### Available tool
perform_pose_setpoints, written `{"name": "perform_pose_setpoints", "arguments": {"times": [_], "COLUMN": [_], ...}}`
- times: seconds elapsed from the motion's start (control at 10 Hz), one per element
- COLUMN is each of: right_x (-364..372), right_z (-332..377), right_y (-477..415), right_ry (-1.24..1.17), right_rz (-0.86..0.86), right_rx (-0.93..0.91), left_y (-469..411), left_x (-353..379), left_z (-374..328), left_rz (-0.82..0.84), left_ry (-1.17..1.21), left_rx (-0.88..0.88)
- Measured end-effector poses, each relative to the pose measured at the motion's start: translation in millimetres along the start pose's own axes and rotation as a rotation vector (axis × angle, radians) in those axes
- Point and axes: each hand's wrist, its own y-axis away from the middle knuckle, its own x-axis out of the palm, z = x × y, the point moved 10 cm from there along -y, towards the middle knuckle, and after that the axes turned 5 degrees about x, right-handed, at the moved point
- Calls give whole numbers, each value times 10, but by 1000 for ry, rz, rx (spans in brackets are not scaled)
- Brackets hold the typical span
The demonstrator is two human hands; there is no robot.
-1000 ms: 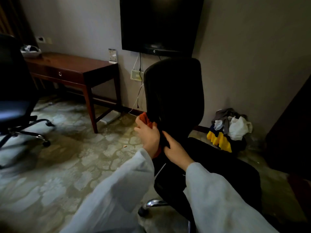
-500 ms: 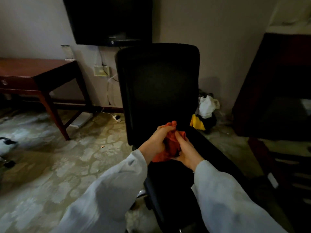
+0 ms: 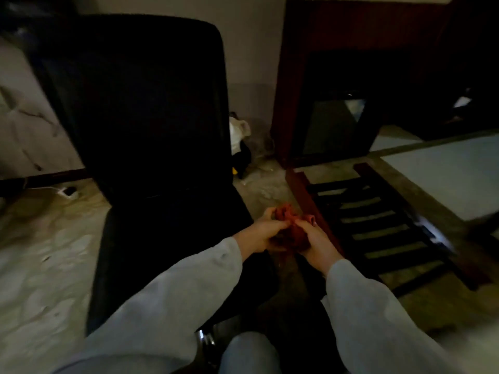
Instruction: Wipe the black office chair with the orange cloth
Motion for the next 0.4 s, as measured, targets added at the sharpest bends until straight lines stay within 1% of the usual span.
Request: {"name": "perform_pose_setpoints", "arguments": {"times": [0.1, 0.2, 0.3, 0.4], "right_x": [-681, -1304, -1658, -1882], "right_z": [188, 316, 396, 415], "right_y": [-43, -126, -254, -418], "right_ry": [-27, -16, -12, 59], "right_rz": [-55, -150, -146, -140], "right_rx": [-36, -81, -108, -121], "left_y": [-349, -646, -884, -1056], "left_x": [617, 1101, 1509, 1798], "left_z": [59, 157, 332, 415], "left_rz": [78, 113, 165, 254], "left_ry": [-46, -88, 60, 136], "left_rx": [77, 133, 85, 67]}}
